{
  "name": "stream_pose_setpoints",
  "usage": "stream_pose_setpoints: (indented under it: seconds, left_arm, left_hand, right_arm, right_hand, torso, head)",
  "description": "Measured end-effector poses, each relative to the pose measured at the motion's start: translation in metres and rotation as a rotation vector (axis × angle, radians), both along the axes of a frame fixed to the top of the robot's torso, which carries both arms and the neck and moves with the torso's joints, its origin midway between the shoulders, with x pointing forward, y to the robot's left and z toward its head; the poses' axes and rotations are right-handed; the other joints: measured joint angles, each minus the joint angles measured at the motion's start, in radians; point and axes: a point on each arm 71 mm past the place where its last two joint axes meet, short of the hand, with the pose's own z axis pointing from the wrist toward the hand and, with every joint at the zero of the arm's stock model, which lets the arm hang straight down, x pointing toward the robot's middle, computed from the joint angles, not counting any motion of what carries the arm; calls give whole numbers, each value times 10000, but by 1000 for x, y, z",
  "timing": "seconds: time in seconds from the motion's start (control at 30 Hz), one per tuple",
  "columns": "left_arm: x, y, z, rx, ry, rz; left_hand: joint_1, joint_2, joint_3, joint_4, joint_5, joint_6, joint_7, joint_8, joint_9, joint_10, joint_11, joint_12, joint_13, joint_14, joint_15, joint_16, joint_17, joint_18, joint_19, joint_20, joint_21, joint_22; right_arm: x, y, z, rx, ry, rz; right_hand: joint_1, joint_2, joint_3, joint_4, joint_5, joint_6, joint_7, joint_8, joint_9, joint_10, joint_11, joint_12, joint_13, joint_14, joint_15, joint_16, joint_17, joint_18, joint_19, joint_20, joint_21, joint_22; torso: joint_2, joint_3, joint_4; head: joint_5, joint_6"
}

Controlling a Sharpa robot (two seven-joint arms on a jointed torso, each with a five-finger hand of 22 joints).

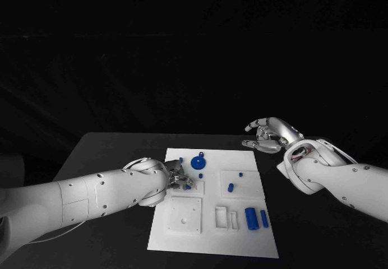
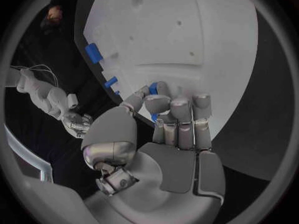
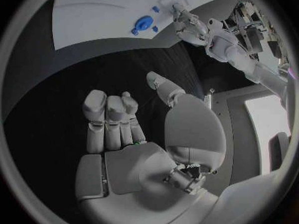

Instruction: Assemble the parts on the task board

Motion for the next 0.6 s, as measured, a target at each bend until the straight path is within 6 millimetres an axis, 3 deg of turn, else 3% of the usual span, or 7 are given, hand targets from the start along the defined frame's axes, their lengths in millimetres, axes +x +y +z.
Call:
stream_pose_setpoints:
  seconds: [0.27,0.37,0.43,0.47,0.5,0.53,0.6]
  left_arm:
    - [0,0,0,-4,12,-4]
    - [0,0,0,-9,11,-1]
    - [0,1,0,-10,2,13]
    - [0,1,0,-10,-3,28]
    - [1,2,0,-9,-8,49]
    - [1,3,0,-10,-11,64]
    - [1,3,-1,-16,-17,86]
  left_hand:
    - [108,-186,28,28,-237,9,-9,-69,-2,1,-1,0,-21,2,-2,39,-59,0,0,0,0,0]
    - [111,-430,7,147,-1020,43,-43,-86,12,1,-1,47,-57,-50,-59,98,-109,-1,1,0,0,0]
    - [-23,-741,-48,362,-1638,191,-191,-86,26,2,-2,47,-75,-37,-72,109,-149,0,1,0,0,-1]
    - [-124,-903,-70,472,-1743,725,-538,-86,31,-324,-324,48,-78,-180,-224,110,-153,-1,1,0,0,-1]
    - [-232,-1107,-14,685,-1782,827,-640,-86,38,-447,-444,48,-80,-205,-253,110,-158,-1,1,0,0,-1]
    - [-334,-1471,167,1065,-1782,861,-673,-103,60,-486,-481,48,-92,-172,-292,120,-176,-1,1,0,0,-1]
    - [-573,-1918,270,1530,-1782,861,-673,-145,95,-486,-481,48,-98,-171,-293,174,-194,-1,1,1,0,-1]
  right_arm:
    - [0,0,0,-3,11,12]
    - [0,0,0,-5,13,13]
    - [0,0,0,-6,14,10]
    - [0,0,0,-7,14,7]
    - [0,0,0,-8,15,3]
    - [0,0,0,-8,15,-1]
    - [0,-1,0,-10,16,-13]
  right_hand:
    - [0,0,0,0,0,0,0,0,0,14,14,0,-5,0,0,0,0,0,14,15,-40,0]
    - [0,0,-30,30,-1,0,0,0,1,15,15,0,-12,0,0,0,0,0,14,16,-40,0]
    - [0,0,-29,28,-1,0,0,0,1,15,15,0,-11,0,0,0,0,0,14,16,-40,0]
    - [0,0,-29,28,-1,0,0,0,1,15,15,0,-11,0,0,0,0,0,14,17,-40,0]
    - [0,0,-30,30,-1,0,0,0,-1,16,15,0,-19,0,0,0,0,0,14,17,-40,0]
    - [0,0,-56,56,-1,0,0,0,-8,16,16,0,-21,0,0,0,0,0,13,17,-39,0]
    - [0,0,-59,59,-1,0,0,0,-9,16,16,0,-21,0,0,0,0,0,14,17,-39,0]
  torso:
    - [-1,0,2]
    - [-1,-6,6]
    - [-1,-12,5]
    - [-1,-12,6]
    - [-1,-12,6]
    - [-1,-12,6]
    - [-1,-12,6]
  head:
    - [-10,-7]
    - [-20,-4]
    - [-28,10]
    - [-30,12]
    - [-35,15]
    - [-36,19]
    - [-38,26]
